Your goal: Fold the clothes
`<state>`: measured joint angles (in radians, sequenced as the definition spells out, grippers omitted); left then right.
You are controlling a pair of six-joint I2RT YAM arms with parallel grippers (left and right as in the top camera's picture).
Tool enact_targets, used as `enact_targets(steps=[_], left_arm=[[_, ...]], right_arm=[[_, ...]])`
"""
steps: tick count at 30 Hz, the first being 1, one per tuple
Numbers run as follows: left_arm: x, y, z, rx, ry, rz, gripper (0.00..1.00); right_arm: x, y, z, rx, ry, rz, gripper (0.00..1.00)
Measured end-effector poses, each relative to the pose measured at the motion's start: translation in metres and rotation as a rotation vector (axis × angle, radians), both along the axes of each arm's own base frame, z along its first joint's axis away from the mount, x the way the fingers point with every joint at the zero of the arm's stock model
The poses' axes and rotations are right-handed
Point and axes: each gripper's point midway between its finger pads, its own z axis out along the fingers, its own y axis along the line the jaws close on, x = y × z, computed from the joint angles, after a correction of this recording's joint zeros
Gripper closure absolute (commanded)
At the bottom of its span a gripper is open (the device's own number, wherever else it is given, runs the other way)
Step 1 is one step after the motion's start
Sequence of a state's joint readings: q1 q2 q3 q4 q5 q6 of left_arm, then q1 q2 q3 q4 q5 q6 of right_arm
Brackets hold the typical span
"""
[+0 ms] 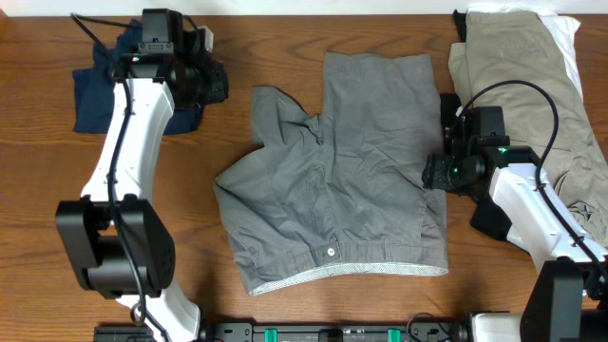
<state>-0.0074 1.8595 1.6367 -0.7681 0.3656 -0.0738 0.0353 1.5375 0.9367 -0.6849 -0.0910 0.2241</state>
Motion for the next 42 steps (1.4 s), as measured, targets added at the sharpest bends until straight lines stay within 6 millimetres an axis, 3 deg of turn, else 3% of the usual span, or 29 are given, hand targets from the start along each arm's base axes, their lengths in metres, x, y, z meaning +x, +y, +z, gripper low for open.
enact_targets(steps=[3,5,6,15,23,26,31,42], left_arm=[[-0.005,-0.004,-0.003,0.006,0.017,-0.023,0.84],[-0.006,-0.004,-0.005,0.009,0.025,-0.028,0.84],[-0.006,-0.004,-0.006,0.010,0.026,-0.031,0.84],[-0.008,-0.004,-0.001,0.011,0.022,-0.031,0.86],[-0.022,-0.004,0.070,0.010,-0.145,-0.031,0.86],[-0.025,-0.003,0.079,0.011,-0.167,-0.031,0.85],[-0.023,-0.003,0.074,0.011,-0.154,-0.031,0.85],[-0.023,-0.003,0.073,0.017,-0.154,-0.029,0.85]], right_arm=[[0.006,-0.002,0.001,-0.011,-0.024,-0.013,0.55],[0.007,-0.003,0.000,-0.013,-0.034,-0.019,0.91],[0.007,-0.002,-0.002,-0.011,-0.038,-0.018,0.99],[0.004,0.014,-0.024,0.022,-0.079,0.009,0.99],[0.022,0.021,-0.057,0.041,-0.095,0.017,0.99],[0.040,0.025,-0.057,0.066,-0.154,0.012,0.98],[0.074,0.035,-0.057,0.122,-0.262,0.011,0.95],[0.178,0.069,-0.054,0.226,-0.516,0.084,0.92]])
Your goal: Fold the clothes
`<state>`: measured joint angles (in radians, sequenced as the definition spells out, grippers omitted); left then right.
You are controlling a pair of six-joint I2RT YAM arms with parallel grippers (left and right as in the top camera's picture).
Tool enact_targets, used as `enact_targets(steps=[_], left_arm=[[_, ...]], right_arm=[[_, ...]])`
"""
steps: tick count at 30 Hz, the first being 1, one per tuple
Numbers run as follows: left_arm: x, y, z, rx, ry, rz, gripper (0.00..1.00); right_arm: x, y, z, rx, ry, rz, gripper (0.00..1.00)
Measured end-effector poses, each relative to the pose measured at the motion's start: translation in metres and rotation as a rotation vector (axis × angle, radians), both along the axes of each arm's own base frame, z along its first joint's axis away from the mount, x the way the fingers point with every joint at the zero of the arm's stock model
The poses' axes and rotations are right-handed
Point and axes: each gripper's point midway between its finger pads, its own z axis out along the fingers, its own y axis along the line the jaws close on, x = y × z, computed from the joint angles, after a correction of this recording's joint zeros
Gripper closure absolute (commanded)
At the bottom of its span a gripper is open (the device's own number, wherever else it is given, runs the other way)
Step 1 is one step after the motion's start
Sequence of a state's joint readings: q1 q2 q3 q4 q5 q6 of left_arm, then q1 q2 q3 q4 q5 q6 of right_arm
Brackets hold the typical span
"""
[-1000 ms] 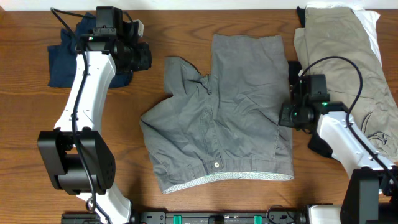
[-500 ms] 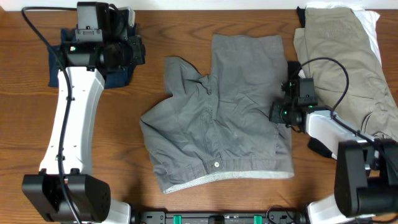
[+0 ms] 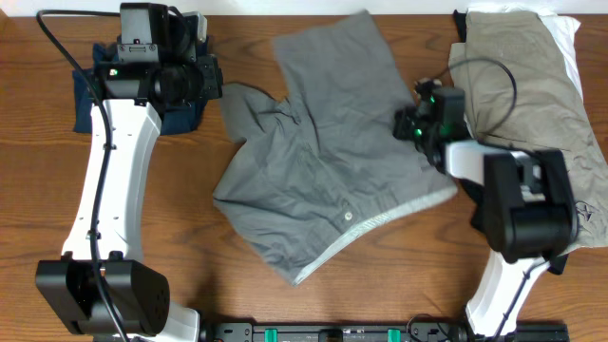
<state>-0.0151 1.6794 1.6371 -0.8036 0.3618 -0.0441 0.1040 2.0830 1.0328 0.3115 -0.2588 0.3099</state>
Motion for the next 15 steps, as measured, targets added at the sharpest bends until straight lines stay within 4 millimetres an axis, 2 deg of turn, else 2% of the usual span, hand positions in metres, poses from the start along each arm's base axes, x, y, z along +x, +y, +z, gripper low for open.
enact_targets(steps=[6,9,14,15], left_arm=[[-0.001,0.000,-0.002,0.002,0.008,0.001,0.85],[-0.002,0.000,-0.006,0.002,0.026,0.001,0.85],[-0.002,0.000,-0.018,0.003,0.064,0.001,0.85],[-0.002,0.000,-0.019,0.003,0.067,0.001,0.85]], right_arm=[[0.059,0.035,0.002,-0.017,-0.068,0.071,0.88],[0.084,0.044,0.004,-0.027,-0.086,0.083,0.84],[0.103,0.041,0.011,-0.066,-0.032,0.094,0.74],[0.103,0.036,0.014,-0.082,0.006,0.090,0.66]])
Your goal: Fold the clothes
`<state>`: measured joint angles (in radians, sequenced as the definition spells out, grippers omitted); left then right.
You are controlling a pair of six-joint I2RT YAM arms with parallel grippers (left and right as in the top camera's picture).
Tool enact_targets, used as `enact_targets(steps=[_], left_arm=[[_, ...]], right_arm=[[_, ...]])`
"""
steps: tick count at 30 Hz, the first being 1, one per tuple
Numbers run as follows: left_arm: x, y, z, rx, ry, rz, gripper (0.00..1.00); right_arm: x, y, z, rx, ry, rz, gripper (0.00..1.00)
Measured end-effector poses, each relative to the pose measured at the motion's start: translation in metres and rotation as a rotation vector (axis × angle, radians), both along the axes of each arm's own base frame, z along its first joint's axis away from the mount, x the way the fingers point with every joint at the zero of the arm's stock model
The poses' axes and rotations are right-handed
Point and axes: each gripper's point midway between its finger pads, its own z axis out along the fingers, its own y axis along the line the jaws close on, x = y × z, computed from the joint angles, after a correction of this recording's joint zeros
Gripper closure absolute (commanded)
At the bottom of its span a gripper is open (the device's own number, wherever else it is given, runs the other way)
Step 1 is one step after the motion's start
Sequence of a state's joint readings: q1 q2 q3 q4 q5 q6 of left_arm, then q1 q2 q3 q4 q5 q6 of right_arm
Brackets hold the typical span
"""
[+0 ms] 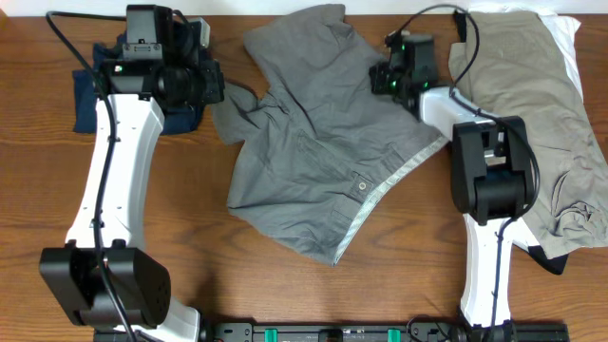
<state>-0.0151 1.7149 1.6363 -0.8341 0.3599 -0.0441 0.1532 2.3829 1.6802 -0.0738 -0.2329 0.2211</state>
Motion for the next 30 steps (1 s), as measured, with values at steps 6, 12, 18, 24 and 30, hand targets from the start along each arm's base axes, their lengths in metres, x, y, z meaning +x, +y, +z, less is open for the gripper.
enact_targets(steps=[6,12,18,24,30], left_arm=[[-0.001,0.000,-0.002,0.001,0.006,0.000,0.85],[-0.002,0.000,-0.003,0.001,0.014,0.000,0.85],[-0.003,0.000,-0.004,0.001,0.015,0.000,0.85],[-0.004,0.000,-0.005,0.001,0.022,0.000,0.85],[-0.004,0.000,-0.005,0.001,0.022,0.000,0.85]], right_arm=[[-0.019,-0.031,0.033,-0.080,0.220,-0.018,0.10],[-0.092,-0.042,0.084,-0.104,0.476,-0.042,0.07],[-0.109,-0.059,0.082,-0.163,0.528,-0.124,0.08],[-0.116,-0.087,0.039,-0.198,0.564,-0.196,0.14],[-0.128,-0.112,0.015,-0.221,0.601,-0.221,0.64]])
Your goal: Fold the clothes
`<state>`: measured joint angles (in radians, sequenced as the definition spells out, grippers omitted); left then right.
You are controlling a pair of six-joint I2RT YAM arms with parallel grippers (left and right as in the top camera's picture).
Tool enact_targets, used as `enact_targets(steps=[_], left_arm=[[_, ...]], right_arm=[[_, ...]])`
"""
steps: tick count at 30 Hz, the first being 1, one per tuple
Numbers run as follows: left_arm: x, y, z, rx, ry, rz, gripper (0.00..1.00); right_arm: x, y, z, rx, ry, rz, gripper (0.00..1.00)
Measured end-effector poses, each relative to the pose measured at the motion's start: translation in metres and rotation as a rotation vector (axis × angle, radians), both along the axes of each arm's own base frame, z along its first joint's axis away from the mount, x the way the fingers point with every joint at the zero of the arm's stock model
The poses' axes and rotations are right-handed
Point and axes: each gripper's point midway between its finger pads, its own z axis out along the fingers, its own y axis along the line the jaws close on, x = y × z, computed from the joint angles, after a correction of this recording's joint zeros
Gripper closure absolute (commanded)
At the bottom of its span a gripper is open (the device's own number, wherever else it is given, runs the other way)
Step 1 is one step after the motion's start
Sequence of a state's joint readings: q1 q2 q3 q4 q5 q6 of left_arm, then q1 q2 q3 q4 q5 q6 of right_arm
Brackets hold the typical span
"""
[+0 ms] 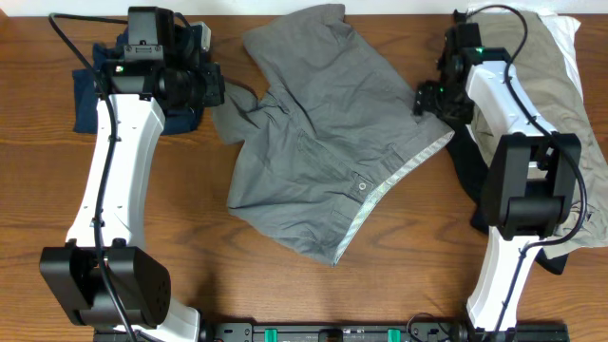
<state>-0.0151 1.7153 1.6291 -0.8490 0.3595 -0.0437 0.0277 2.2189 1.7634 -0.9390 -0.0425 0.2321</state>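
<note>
The grey shorts (323, 142) lie crumpled and turned at an angle in the middle of the table, the waistband with its button (362, 187) facing front right. My left gripper (217, 91) is at the bunched left leg of the shorts and looks shut on that cloth. My right gripper (425, 99) sits at the right edge of the shorts, just above the waistband corner (445, 140). Its dark fingers blend into the arm, so their state does not show.
A navy garment (87, 100) lies at the far left under the left arm. Khaki trousers (532, 85) and a white cloth (571, 36) are piled at the far right. A dark garment (467, 176) lies beside the right arm's base link.
My right gripper has moved from the upper right part of the shorts to their right edge, farther right and slightly nearer. The shorts and the left gripper stay where they were.
The shorts first lay flat mid-table, my right gripper at their right side and my left gripper apart from them at the far left. Then they had turned and slid back left, their leg reaching my left gripper. Now they lie angled, with the right gripper at their right edge.
</note>
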Motion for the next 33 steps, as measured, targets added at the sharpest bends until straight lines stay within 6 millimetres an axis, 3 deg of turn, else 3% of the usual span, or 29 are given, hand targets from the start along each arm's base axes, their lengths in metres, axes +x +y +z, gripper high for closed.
enact_targets(steps=[4,9,13,16,20,24,25,26,28,29,33], left_arm=[[0.000,0.000,0.000,0.000,-0.002,0.000,0.85],[0.002,0.000,0.002,0.000,-0.012,0.000,0.85],[0.003,0.000,0.002,0.000,-0.016,0.000,0.85],[0.004,0.000,0.003,0.000,-0.020,0.000,0.85],[0.005,0.000,0.000,0.000,-0.015,0.000,0.85],[0.008,0.000,-0.012,0.000,0.012,0.000,0.85],[0.009,0.000,-0.016,0.000,0.021,0.000,0.85],[0.010,0.000,-0.019,0.000,0.028,0.000,0.85],[0.013,0.000,-0.026,0.001,0.039,0.000,0.85],[0.015,0.000,-0.029,0.001,0.042,0.001,0.85],[0.017,0.000,-0.042,0.001,0.068,0.000,0.87]], right_arm=[[-0.001,-0.001,-0.002,-0.006,0.002,0.014,0.97],[-0.002,-0.002,-0.001,-0.008,0.003,0.027,0.99],[0.001,-0.010,0.012,-0.008,-0.030,0.033,0.99],[0.010,-0.032,0.044,-0.011,-0.119,0.014,0.99],[0.030,-0.078,0.090,-0.038,-0.291,-0.027,0.99],[0.045,-0.122,0.112,-0.083,-0.408,-0.057,0.99],[0.049,-0.130,0.114,-0.093,-0.428,-0.062,0.96],[0.052,-0.135,0.116,-0.101,-0.447,-0.064,0.78],[0.057,-0.142,0.118,-0.112,-0.471,-0.066,0.30],[0.057,-0.144,0.119,-0.117,-0.476,-0.062,0.14],[0.049,-0.146,0.113,-0.111,-0.436,-0.060,0.02]])
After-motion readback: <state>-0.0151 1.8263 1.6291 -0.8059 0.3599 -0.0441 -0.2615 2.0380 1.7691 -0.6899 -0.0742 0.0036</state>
